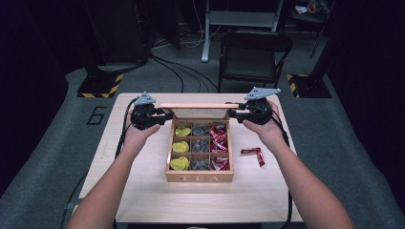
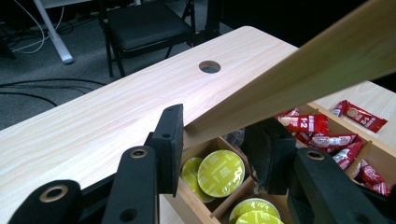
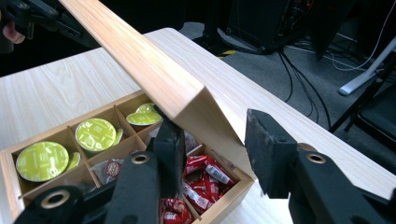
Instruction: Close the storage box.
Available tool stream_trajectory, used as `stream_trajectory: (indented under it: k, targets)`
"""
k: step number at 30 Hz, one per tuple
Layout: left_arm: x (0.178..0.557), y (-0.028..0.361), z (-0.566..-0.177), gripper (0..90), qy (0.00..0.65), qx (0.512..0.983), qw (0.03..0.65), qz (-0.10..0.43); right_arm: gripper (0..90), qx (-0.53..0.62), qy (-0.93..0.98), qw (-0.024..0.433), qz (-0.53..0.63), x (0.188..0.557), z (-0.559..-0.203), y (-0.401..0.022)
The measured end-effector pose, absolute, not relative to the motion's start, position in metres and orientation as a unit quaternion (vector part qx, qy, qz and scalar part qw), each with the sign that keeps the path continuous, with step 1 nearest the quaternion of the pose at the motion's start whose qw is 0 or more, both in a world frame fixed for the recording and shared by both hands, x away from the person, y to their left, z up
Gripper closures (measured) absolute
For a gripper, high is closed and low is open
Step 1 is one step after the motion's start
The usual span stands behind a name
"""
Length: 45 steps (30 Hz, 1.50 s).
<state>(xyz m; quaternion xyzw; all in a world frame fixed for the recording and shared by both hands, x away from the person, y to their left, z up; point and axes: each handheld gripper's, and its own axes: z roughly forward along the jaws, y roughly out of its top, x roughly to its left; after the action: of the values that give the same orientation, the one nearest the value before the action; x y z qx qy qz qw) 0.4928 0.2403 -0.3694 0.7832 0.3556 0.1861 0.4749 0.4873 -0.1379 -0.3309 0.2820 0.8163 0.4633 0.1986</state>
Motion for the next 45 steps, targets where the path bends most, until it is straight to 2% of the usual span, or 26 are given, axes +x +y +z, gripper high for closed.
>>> stream_trajectory:
  k: [6, 31, 45]
  targets:
    - [0.487, 0.242, -0.375, 57.8, 0.356, 0.783, 0.477, 0.18, 57.6, 0.269, 0.819, 0.215, 0.46, 0.478, -0.336, -0.137]
    - [0.442, 0.249, -0.393, 54.5, 0.354, 0.794, 0.469, 0.155, 54.9, 0.273, 0.815, 0.228, 0.457, 0.438, -0.367, -0.138]
    - [0.415, 0.249, -0.393, 58.8, 0.342, 0.789, 0.493, 0.132, 56.1, 0.279, 0.807, 0.23, 0.467, 0.427, -0.379, -0.141]
